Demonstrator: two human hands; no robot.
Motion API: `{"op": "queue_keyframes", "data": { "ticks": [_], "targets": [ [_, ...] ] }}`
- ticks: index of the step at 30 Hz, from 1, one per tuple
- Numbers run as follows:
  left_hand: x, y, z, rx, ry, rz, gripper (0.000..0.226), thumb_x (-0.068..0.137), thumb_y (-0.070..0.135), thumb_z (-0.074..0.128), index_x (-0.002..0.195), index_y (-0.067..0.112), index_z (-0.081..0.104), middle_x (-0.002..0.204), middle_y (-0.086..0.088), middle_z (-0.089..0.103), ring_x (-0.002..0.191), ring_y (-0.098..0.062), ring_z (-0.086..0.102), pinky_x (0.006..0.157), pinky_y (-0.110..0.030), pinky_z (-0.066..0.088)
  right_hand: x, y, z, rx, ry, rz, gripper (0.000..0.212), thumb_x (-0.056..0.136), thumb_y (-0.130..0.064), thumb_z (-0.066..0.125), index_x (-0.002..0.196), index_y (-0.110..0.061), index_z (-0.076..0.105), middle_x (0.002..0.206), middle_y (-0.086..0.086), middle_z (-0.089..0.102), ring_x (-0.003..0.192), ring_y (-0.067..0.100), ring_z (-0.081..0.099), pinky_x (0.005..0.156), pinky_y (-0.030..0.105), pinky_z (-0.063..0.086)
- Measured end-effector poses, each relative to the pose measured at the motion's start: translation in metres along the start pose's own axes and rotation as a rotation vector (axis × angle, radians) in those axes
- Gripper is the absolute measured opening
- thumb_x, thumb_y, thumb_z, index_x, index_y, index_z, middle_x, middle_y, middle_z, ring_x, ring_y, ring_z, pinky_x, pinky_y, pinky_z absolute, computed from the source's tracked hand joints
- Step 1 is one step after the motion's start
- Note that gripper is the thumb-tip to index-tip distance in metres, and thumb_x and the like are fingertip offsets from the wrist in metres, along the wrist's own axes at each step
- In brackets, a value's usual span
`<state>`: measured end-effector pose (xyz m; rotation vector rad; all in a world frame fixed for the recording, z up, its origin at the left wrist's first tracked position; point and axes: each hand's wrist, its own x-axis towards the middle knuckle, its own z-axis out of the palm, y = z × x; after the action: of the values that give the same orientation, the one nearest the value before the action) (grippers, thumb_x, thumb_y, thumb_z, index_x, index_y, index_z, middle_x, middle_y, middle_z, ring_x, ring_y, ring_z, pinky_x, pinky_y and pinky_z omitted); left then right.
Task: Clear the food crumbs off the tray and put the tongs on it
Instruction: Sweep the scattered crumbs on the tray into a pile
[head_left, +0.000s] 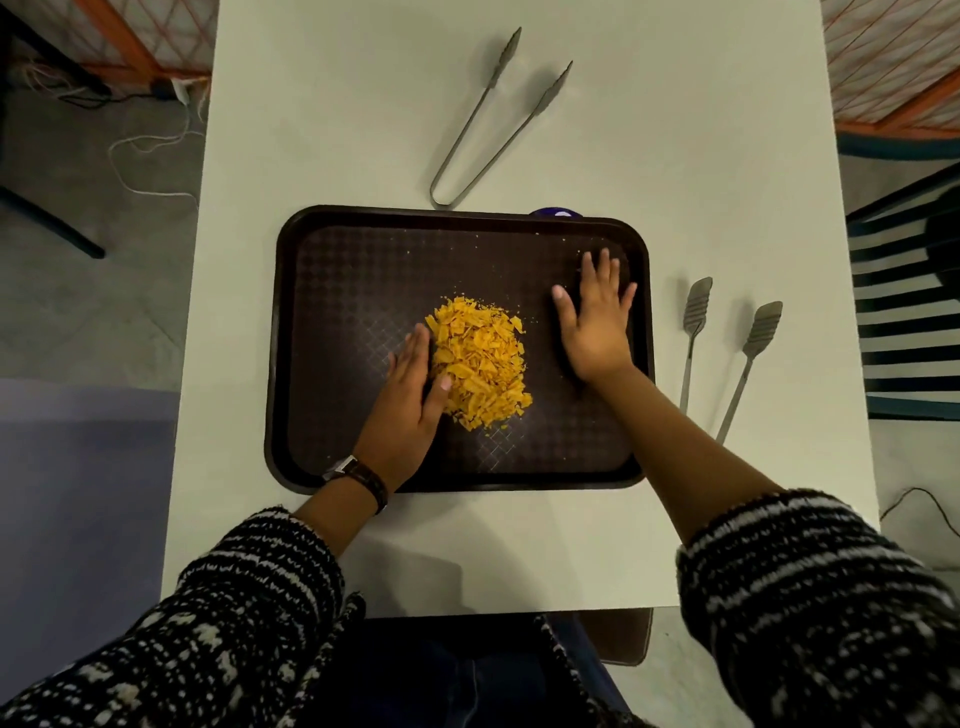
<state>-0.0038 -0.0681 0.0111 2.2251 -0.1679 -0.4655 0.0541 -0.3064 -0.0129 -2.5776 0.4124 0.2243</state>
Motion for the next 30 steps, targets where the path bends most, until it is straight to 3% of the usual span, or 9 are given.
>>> {"op": "queue_keyframes", "data": {
  "ticks": [2,5,10,14,22,26,30],
  "targets": [
    [0.0,-0.005,-0.007,-0.004,0.024,-0.012,0.058,0.098,0.033,0.03,0.148,0.015,0.005,0.155,0.004,0.008,0.139,-0.002,0.0,0.106,-0.002,-0.01,0.003,-0.008,0.007,-0.04,0.001,-0.012,0.063,0.098,-0.044,0.029,0.149,-0.01,0.012,0.158,0.014,0.003,0.146,0.027,-0.006,0.114,0.047,-0.013],
    [-0.003,-0.008,-0.015,-0.042,0.027,-0.074,0.056,0.099,0.027,0.032,0.147,0.015,0.007,0.151,0.01,0.008,0.133,0.002,-0.002,0.11,-0.014,-0.004,-0.012,-0.022,0.018,-0.023,-0.044,-0.169,0.067,0.095,-0.05,0.024,0.148,-0.01,0.013,0.158,0.011,0.006,0.146,0.024,-0.004,0.114,0.046,-0.014],
    [-0.002,-0.012,-0.02,-0.039,0.042,-0.039,0.055,0.099,0.027,0.032,0.147,0.013,0.011,0.156,-0.002,0.014,0.136,0.001,0.003,0.113,-0.019,-0.002,-0.05,-0.042,0.028,0.096,-0.218,-0.421,0.065,0.094,-0.047,0.022,0.148,-0.01,0.02,0.156,0.007,0.02,0.146,0.017,0.007,0.119,0.043,-0.004],
    [0.002,-0.005,-0.018,-0.047,0.02,-0.008,0.055,0.099,0.028,0.032,0.147,0.015,0.01,0.151,0.01,0.01,0.134,0.002,0.0,0.113,-0.02,-0.001,-0.074,-0.045,0.026,0.27,-0.171,-0.35,0.06,0.096,-0.042,0.027,0.147,-0.011,0.022,0.155,0.004,0.025,0.145,0.012,0.01,0.12,0.04,-0.001],
    [0.044,0.009,-0.01,0.094,-0.048,0.079,0.056,0.098,0.027,0.034,0.148,0.015,0.011,0.158,-0.002,0.004,0.136,-0.005,-0.005,0.117,-0.032,-0.001,-0.131,-0.028,0.033,0.162,-0.11,-0.168,0.082,0.086,-0.053,0.05,0.149,-0.016,0.013,0.159,0.001,0.007,0.145,0.01,-0.01,0.112,0.024,-0.022],
    [0.064,0.004,0.002,0.247,-0.076,0.162,0.057,0.097,0.027,0.036,0.147,0.012,0.013,0.158,-0.007,0.004,0.145,-0.019,-0.004,0.115,-0.032,-0.01,-0.145,-0.02,0.033,0.083,-0.095,-0.156,0.084,0.086,-0.05,0.054,0.149,-0.016,0.01,0.158,-0.001,0.002,0.144,0.01,-0.012,0.113,0.028,-0.022],
    [0.063,0.004,0.014,0.28,-0.106,0.21,0.052,0.097,0.025,0.036,0.145,0.012,0.022,0.157,-0.009,0.013,0.146,-0.022,0.0,0.117,-0.035,-0.008,-0.151,-0.014,0.033,0.118,-0.073,-0.096,0.075,0.091,-0.041,0.053,0.149,-0.012,0.014,0.158,0.003,0.006,0.145,0.013,-0.007,0.117,0.035,-0.013]
  ]
}}
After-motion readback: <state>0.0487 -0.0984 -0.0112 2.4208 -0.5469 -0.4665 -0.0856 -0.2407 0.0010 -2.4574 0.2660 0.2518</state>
